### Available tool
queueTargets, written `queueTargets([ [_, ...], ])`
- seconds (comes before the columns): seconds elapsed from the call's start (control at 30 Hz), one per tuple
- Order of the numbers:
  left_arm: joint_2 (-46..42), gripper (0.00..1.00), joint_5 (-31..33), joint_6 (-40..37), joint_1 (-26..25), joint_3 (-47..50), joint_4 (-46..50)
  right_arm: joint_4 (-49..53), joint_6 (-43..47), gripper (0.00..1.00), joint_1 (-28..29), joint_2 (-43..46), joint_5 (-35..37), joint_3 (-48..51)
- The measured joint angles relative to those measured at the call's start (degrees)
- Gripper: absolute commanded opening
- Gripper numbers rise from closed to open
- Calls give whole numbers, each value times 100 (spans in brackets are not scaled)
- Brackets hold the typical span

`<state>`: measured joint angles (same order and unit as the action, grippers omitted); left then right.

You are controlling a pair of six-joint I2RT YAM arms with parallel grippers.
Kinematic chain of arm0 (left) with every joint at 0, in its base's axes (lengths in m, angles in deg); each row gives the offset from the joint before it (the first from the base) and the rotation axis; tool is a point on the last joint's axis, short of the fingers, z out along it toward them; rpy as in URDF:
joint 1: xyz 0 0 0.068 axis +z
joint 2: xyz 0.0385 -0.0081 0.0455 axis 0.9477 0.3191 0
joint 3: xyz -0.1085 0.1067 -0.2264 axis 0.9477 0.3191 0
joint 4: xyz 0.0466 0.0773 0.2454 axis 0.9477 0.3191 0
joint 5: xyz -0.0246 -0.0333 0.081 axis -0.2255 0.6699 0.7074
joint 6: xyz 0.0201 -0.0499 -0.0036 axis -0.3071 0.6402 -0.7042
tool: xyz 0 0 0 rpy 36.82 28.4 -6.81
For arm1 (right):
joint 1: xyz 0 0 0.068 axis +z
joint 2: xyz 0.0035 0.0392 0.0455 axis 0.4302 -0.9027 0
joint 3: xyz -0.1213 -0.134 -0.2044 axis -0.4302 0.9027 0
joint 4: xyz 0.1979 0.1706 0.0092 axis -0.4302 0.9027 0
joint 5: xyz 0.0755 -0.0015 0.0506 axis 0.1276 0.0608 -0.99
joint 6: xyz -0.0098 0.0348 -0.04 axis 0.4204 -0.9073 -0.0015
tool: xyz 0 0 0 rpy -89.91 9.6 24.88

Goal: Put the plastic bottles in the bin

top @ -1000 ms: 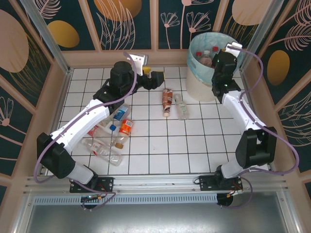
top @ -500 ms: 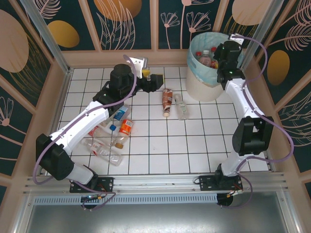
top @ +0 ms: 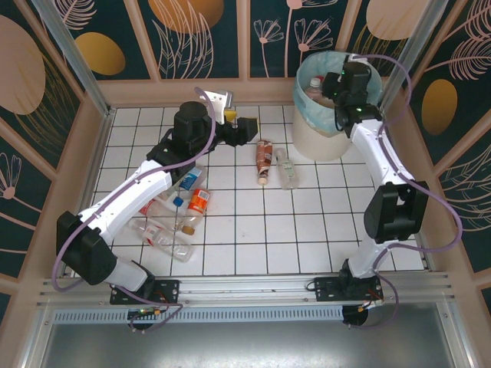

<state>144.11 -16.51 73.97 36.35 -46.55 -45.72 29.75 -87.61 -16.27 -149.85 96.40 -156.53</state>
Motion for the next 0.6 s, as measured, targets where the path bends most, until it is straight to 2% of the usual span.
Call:
queueTargets([
  [0.2, 0, 83, 0, 0, 0, 0, -2, 518, 133, 8, 216, -297, -4, -273],
  [0.47, -35, 84, 24, -2, 0, 33, 2, 763, 190, 28, 140, -546, -116, -372],
  [0.6, -50, 84, 44, -2, 0, 33, 0, 1207, 227, 45, 142, -765, -286, -800],
])
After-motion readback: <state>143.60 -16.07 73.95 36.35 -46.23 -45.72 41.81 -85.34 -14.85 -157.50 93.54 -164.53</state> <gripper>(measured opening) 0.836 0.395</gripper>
